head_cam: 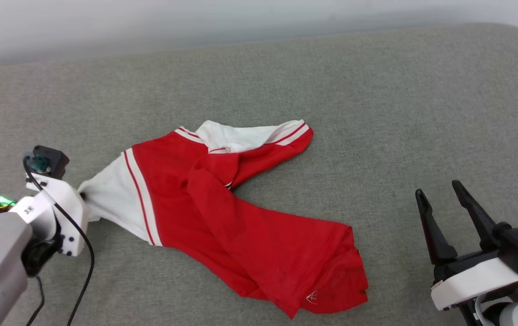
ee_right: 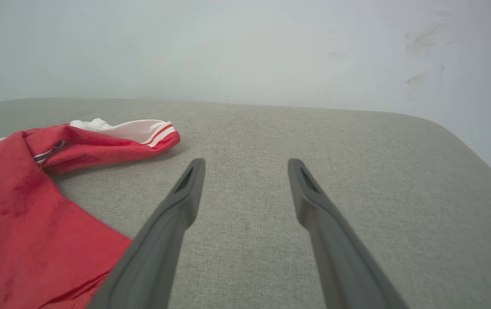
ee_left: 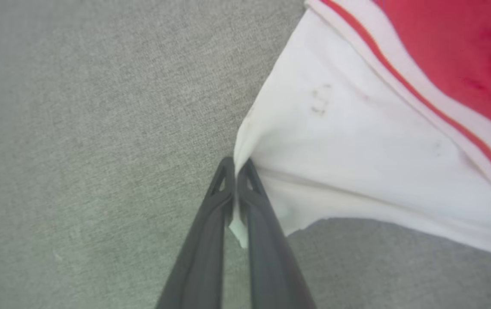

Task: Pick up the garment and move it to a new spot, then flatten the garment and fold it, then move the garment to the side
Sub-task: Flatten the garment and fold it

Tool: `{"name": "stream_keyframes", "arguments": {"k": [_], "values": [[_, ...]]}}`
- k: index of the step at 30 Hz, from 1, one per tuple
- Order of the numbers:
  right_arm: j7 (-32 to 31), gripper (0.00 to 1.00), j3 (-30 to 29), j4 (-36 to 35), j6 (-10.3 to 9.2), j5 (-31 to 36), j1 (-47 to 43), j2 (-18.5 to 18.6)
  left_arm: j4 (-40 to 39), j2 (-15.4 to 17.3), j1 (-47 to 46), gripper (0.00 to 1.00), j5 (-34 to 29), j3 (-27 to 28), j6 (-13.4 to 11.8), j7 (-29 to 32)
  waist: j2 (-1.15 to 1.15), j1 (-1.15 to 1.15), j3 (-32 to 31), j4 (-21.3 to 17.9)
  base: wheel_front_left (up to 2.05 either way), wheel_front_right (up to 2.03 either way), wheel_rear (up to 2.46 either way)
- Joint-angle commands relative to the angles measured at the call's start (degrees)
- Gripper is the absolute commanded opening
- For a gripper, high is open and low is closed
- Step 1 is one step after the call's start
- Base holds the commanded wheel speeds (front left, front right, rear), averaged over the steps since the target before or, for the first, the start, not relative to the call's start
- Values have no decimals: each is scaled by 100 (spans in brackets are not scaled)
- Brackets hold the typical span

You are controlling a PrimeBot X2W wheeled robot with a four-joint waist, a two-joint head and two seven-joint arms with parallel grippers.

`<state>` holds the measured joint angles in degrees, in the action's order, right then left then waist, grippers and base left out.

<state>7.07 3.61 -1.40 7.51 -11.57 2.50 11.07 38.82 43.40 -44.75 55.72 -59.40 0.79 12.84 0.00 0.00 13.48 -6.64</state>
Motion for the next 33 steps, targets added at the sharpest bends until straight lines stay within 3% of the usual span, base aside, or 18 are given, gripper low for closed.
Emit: {"name": "stream_keyframes", "arguments": {"k": [1, 6, 10, 13, 20, 25, 29, 33], "values": [[17, 100, -13, -13, -4, -36, 83, 25, 39, -88, 8, 100, -58, -3, -33, -209, 0, 0, -103, 71, 0, 0, 0], [-15, 100, -66, -73, -4, -33, 144, 206, 32, -333, 107, 100, -222, 195, -271, -1339, 0, 0, -383, 247, 0, 0, 0], [-103, 100, -67, -173, -4, -21, 314, 462, -200, -464, 266, 100, -325, 396, -671, -2277, 0, 0, -562, 436, 0, 0, 0], [-183, 100, -20, -263, -4, -72, 553, 691, -460, -559, 421, 100, -438, 516, -976, -2635, 0, 0, -629, 590, 0, 0, 0], [-579, 100, 384, -412, -4, -305, 1459, 1326, -1663, -702, 896, 100, -1086, 1129, -1862, -2810, 0, 0, -546, 956, 0, 0, 0], [-1200, 100, 1031, -230, -4, -745, 2276, 1800, -2583, -888, 1483, 100, -1845, 1793, -2309, -2808, 0, 0, -349, 1222, 0, 0, 0], [-1905, 100, 1881, 1, -6, -1287, 3008, 2336, -3167, -1199, 2000, 100, -2399, 2310, -2507, -2808, 0, 0, -134, 1426, 0, 0, 0], [-2667, 100, 2832, 253, -5, -1873, 3871, 2779, -3546, -1565, 2415, 100, -2863, 2740, -2525, -2803, 0, 0, 135, 1587, 0, 0, 0]]}}
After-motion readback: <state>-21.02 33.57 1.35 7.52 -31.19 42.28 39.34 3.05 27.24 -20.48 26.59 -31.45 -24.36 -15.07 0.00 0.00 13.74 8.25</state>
